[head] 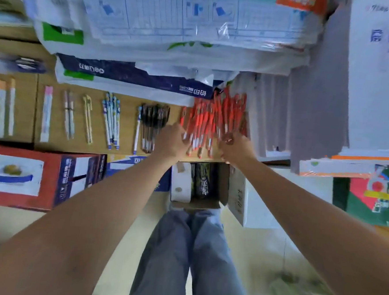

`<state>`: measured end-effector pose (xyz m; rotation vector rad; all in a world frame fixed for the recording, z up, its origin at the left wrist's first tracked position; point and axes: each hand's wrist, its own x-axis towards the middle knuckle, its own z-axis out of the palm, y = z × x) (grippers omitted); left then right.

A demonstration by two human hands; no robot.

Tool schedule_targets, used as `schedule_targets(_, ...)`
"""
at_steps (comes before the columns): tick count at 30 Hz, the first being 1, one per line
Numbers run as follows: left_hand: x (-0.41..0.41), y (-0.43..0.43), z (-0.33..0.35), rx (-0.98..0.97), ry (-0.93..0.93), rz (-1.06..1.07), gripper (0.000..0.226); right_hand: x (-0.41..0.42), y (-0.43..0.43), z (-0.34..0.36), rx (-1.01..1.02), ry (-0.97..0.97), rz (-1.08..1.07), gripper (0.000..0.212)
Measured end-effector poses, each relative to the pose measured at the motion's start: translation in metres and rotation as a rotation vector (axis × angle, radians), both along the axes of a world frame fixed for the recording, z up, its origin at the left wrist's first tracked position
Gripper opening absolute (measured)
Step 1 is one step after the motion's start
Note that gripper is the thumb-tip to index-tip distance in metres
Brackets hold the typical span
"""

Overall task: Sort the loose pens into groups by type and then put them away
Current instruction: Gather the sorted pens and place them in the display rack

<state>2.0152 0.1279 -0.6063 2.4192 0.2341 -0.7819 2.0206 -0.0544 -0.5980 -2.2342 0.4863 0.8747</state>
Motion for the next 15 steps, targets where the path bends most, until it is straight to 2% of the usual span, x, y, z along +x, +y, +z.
schedule_targets(3, 0.005, 0.0, -0.038, 0.041, -0.017, 0.035, 0.026, 0.002, 0.007, -0.036, -0.06, -0.028, 0.02, 0.03)
schedule_targets(6, 0.011, -0.009, -0.063, 0.086, -0.018, 0.064, 0.055, 0.007, 0.016, -0.06, -0.146, -0.042, 0.041, 0.036)
schedule_targets(9, 0.02, -0.019, -0.08, 0.123, -0.049, 0.106, 0.071, 0.01, 0.023, -0.081, -0.261, -0.051, 0.103, 0.039)
schedule_targets(13, 0.026, -0.029, -0.092, 0.177, -0.112, 0.168, 0.078, 0.013, 0.028, -0.094, -0.33, -0.124, 0.141, 0.051)
schedule_targets(15, 0.027, -0.032, -0.091, 0.146, -0.114, 0.203, 0.072, 0.014, 0.029, -0.095, -0.332, -0.141, 0.172, 0.053)
